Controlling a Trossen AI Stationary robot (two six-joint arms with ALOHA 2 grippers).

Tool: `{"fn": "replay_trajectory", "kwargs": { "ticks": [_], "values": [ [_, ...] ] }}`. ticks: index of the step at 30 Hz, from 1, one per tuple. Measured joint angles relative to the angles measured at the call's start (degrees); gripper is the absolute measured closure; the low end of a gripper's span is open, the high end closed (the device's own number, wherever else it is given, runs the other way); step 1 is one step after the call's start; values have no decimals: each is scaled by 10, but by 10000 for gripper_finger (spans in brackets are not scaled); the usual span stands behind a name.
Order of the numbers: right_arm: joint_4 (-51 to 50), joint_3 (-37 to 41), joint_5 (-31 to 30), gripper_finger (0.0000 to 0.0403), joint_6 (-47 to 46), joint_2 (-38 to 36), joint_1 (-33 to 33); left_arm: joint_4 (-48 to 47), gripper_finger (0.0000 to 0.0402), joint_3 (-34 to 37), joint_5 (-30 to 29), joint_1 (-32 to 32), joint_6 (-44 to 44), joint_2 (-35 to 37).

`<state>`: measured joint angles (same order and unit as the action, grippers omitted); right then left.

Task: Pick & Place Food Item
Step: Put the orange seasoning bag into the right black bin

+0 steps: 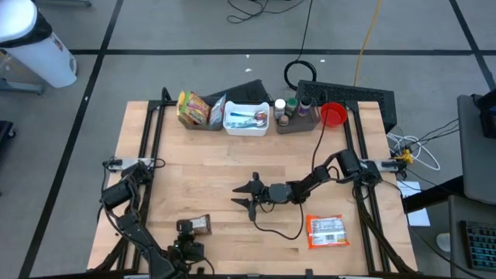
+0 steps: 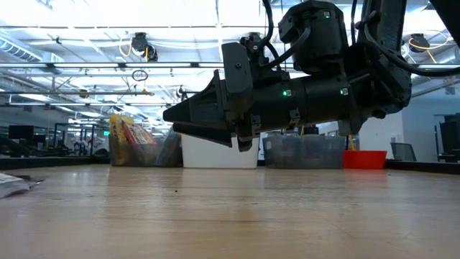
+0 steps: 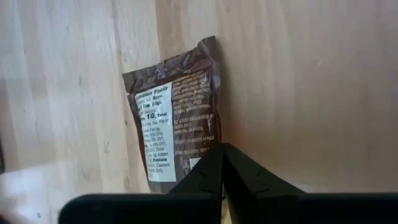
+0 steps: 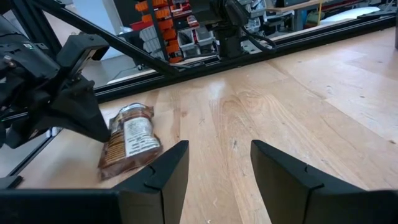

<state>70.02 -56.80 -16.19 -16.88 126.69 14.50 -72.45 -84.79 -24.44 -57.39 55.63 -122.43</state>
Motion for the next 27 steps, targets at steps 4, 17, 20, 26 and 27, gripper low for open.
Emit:
{"fn": "replay_trajectory", "kwargs": {
  "ticks": [4, 17, 20, 26, 27],
  "values": [
    [0, 0, 0, 238, 0, 0, 0, -25, 397, 0, 9, 3, 0, 0],
    [0, 0, 0, 238, 0, 0, 0, -89, 399, -2, -34, 12, 34, 61],
    [0, 0, 0, 238, 0, 0, 0, -92, 399, -2, -77, 12, 48, 99],
    [0, 0, 0, 238, 0, 0, 1, -93, 400, -2, -159, 7, 67, 177],
    [1, 0, 0, 238, 0, 0, 2, -93, 400, -2, -173, 6, 71, 188]
  ]
}}
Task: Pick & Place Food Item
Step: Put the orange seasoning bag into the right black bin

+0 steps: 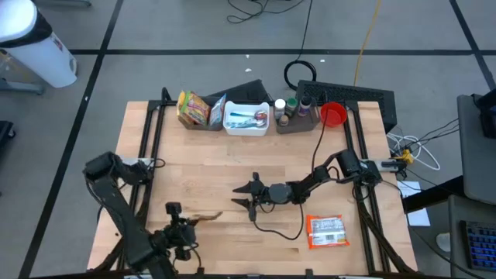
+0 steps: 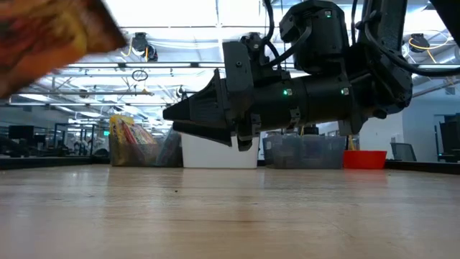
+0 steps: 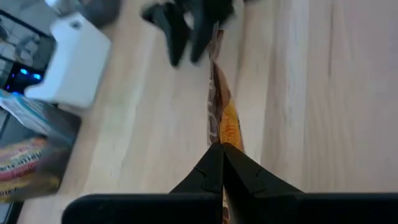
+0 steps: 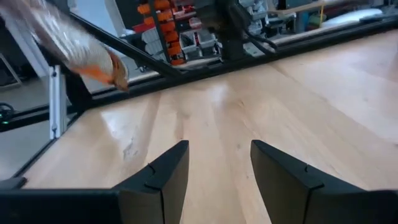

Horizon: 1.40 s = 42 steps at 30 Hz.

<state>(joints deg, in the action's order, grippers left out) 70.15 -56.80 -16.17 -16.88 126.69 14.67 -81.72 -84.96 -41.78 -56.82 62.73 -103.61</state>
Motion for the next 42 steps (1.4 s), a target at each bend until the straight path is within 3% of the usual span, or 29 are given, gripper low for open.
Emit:
{"fn": "replay_trajectory", "kwargs": {
  "ticks": [3, 9, 14, 18, 25, 36, 39, 42],
  "values": [
    [22, 0, 13, 238, 13, 0, 4, 0, 400, 0, -41, -4, 6, 34],
    [138, 0, 105, 238, 75, 0, 17, -1, 401, 26, -129, -11, 29, 92],
    [187, 0, 103, 238, 110, 0, 33, 24, 401, 117, -179, -14, 103, 158],
    [188, 0, 102, 228, 118, 0, 35, 110, 401, 213, -213, -22, 127, 221],
    [179, 0, 96, 192, 116, 0, 32, 244, 401, 330, -198, -21, 101, 295],
    [105, -4, 84, 182, 153, 0, 33, 322, 358, 357, -190, 31, 82, 300],
    [25, -36, 59, 188, 198, 0, 45, 346, 349, 357, -164, 50, 30, 300],
    [-120, -99, 54, 192, 254, 0, 58, 365, 338, 357, -128, 72, -18, 300]
  ]
}}
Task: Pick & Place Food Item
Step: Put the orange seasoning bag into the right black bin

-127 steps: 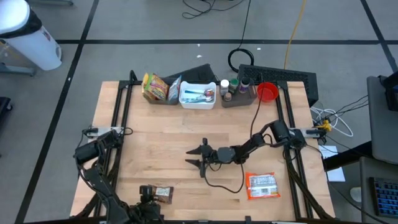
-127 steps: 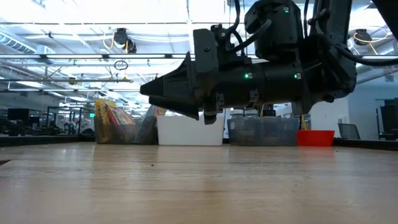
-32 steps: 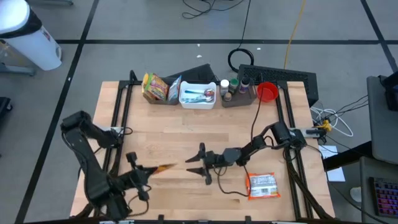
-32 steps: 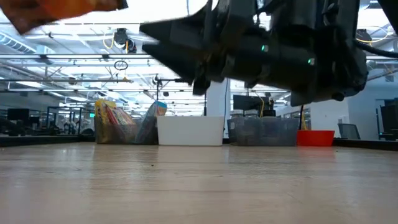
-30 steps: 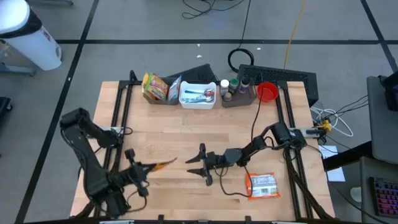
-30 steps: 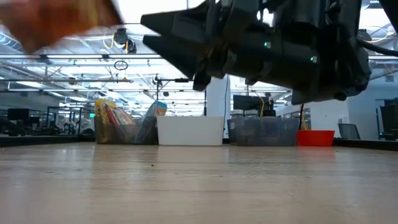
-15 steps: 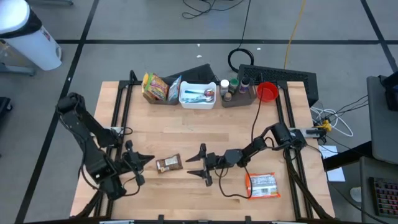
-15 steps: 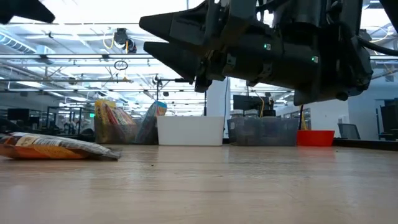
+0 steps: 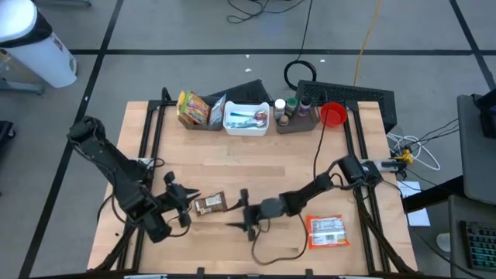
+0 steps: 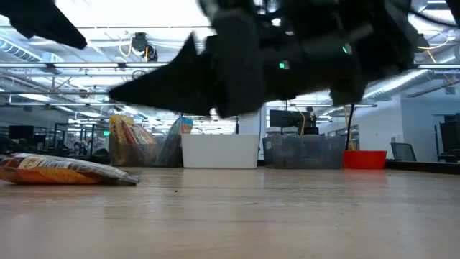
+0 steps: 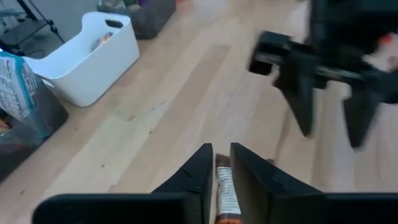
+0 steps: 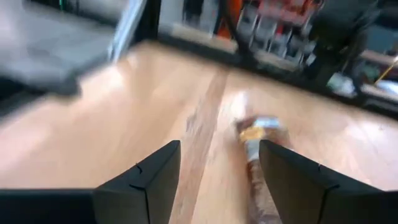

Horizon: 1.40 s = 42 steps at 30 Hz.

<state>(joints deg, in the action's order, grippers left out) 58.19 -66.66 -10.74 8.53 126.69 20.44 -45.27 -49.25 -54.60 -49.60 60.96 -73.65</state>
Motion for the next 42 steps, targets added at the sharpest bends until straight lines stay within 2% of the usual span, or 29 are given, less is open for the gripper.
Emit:
{"fn": "replay_trajectory", "kwargs": {
  "ticks": [3, 6, 10, 13, 18, 22, 24, 28, 30, 38, 42],
  "values": [
    [-140, -61, -21, 192, 29, 0, 8, 2, 320, 0, 25, 26, -22, 0],
    [-220, -102, -53, 191, 52, 0, 11, 1, 294, 0, 55, 48, -43, 0],
    [-253, -114, -116, 194, 114, 0, 15, -1, 255, 0, 96, 63, -61, 0],
    [-284, -115, -148, 196, 127, 0, 17, -3, 232, 0, 99, 63, -63, 0],
    [-307, -115, -148, 197, 109, 0, 14, -7, 213, 0, 87, 43, -64, -1],
    [-329, -115, -143, 198, 119, 0, 7, -5, 211, 0, 100, 31, -43, -7],
    [-336, -115, -104, 197, 102, 0, -5, -4, 210, 0, 113, 29, -43, -15],
    [-324, -115, 20, 200, 32, 0, -45, -2, 210, 1, 130, 18, -53, -31],
    [-321, -115, 64, 202, 5, 0, -67, 0, 210, 1, 131, 10, -53, -42],
    [-323, -114, 226, 202, -117, 0, -160, 11, 210, 1, 132, -1, -43, -77],
    [-323, -114, 276, 203, -166, 0, -195, 19, 210, 1, 131, 0, -43, -90]
  ]
}}
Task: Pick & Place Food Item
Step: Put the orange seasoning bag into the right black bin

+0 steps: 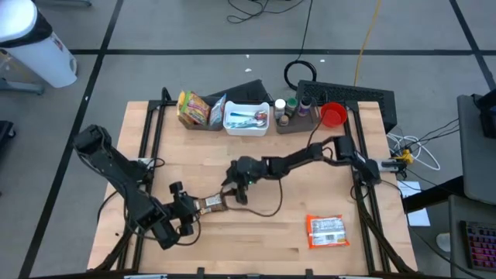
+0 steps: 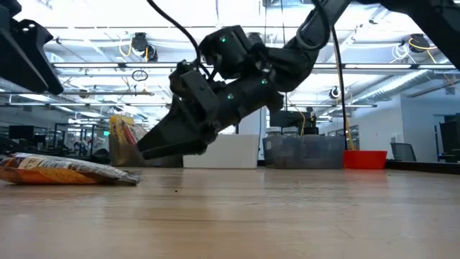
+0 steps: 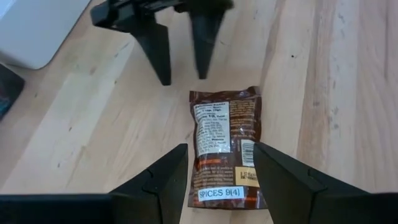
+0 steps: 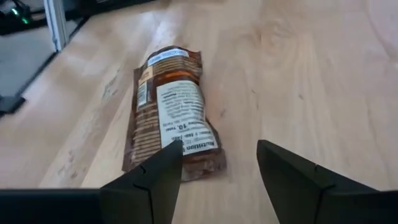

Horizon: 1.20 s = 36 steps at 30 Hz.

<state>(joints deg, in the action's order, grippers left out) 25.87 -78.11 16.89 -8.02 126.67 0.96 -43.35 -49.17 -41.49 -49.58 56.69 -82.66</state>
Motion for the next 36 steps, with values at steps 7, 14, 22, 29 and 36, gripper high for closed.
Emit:
{"fn": "replay_trajectory", "kwargs": {
  "ticks": [7, 14, 22, 29, 36],
  "values": [
    [-21, 0, 41, 206, -51, 0, -17, 3, 210, 0, -1, 0, -5, -11],
    [-22, 0, 58, 206, -78, 0, -17, 4, 210, 0, -10, 2, -5, -11],
    [-26, 0, 54, 207, -85, 0, -17, 6, 210, 0, -27, 2, -5, -11],
    [-26, 0, 53, 207, -97, 0, -17, 7, 211, 0, -37, 12, -11, -11],
    [-26, 0, 42, 207, -115, 0, -16, 9, 210, 0, -36, 31, -29, -10]
  ]
}}
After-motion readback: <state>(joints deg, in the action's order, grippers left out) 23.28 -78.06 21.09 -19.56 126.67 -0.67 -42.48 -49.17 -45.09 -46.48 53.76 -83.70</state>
